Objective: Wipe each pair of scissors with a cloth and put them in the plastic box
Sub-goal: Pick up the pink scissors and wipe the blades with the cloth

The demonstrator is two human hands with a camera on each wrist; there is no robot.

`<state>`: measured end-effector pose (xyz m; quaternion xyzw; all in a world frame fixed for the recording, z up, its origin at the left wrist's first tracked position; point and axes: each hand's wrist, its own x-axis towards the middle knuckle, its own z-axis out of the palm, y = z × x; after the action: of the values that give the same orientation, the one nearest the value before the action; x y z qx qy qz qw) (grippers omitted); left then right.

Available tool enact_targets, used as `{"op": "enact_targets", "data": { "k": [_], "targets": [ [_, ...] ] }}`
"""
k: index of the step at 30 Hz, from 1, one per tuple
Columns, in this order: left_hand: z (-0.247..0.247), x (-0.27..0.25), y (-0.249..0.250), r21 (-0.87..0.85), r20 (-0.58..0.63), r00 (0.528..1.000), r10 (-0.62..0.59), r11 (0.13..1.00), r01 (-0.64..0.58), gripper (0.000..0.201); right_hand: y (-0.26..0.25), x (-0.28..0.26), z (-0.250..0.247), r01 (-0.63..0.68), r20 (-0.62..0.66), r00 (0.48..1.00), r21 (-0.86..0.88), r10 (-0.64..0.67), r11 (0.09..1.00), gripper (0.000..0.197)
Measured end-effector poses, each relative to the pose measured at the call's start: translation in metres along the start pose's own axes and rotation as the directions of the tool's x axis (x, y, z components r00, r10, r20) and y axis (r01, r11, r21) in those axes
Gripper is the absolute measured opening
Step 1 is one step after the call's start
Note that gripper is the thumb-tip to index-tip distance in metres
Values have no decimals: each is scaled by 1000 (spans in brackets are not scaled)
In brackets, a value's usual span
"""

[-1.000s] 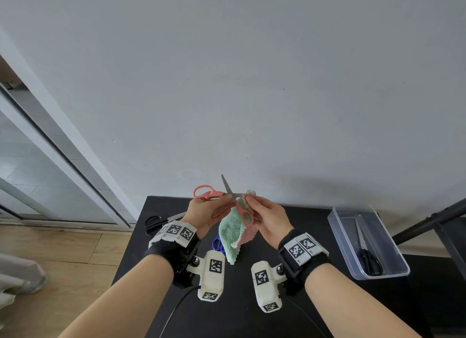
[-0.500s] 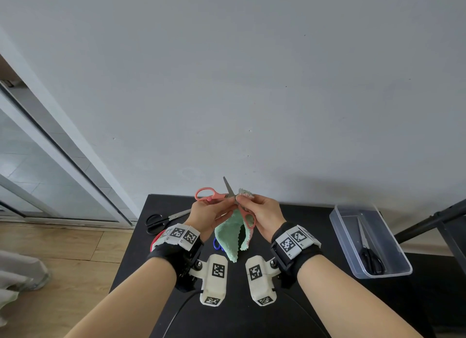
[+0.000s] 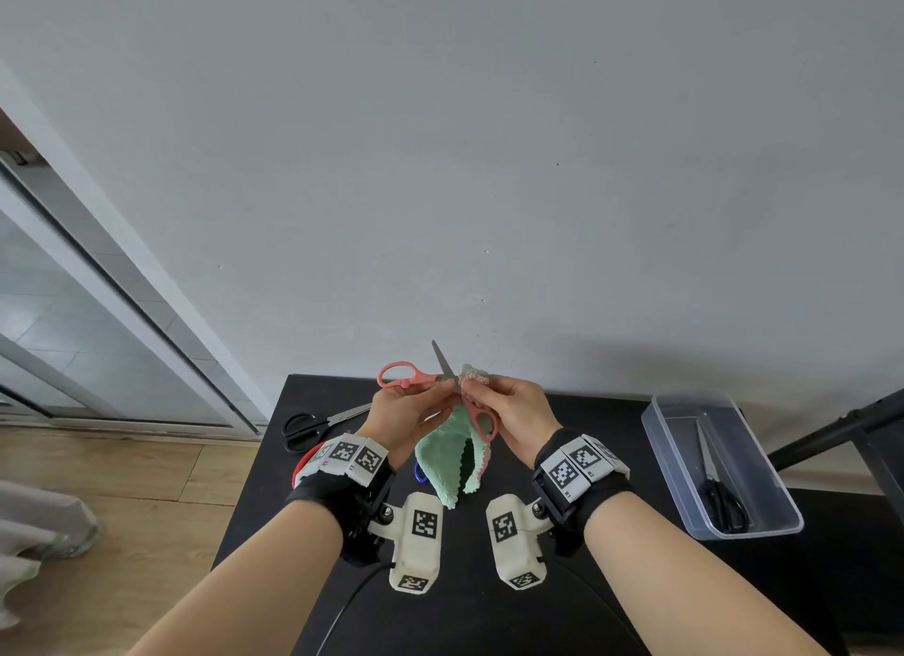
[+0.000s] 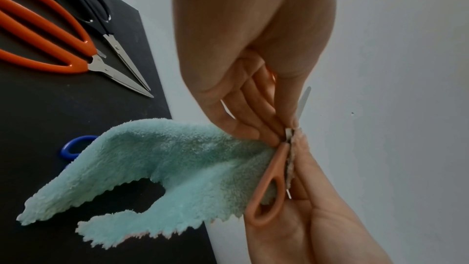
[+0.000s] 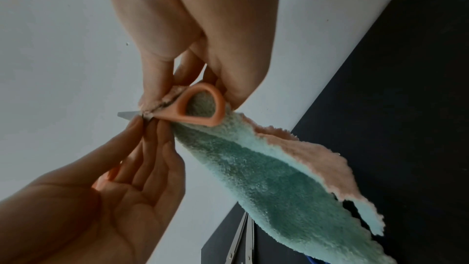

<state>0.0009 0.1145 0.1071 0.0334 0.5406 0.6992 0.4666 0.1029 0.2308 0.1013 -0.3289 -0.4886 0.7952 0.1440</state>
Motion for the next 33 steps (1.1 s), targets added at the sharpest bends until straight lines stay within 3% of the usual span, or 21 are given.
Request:
{"op": "enact_targets", "data": {
  "k": [5,12,18,25,33],
  "targets": [
    [1,1,-4,41,-32,999,25,999,-24,11,7,5,-2,32,-29,999,-81,-35,996,19],
    [3,5,-3,76,-58,998,37,997,-33,5,4,4,-9,33,-52,998,-65,-37,997,12],
    [-17,10,9,-38,-109,994,31,999,-35,7,-5,5,-34,26,-190,982,129,-1,991,7],
    [-7,11,9,-53,-19,999,-27,998,26,9,-7,-7,-15,-26,-30,999,240,34,970,10],
    [-1,14,5,-35,31,999,-31,999,32,8,0,2,-3,28,-25,999,92,-26,995,20]
  ]
}}
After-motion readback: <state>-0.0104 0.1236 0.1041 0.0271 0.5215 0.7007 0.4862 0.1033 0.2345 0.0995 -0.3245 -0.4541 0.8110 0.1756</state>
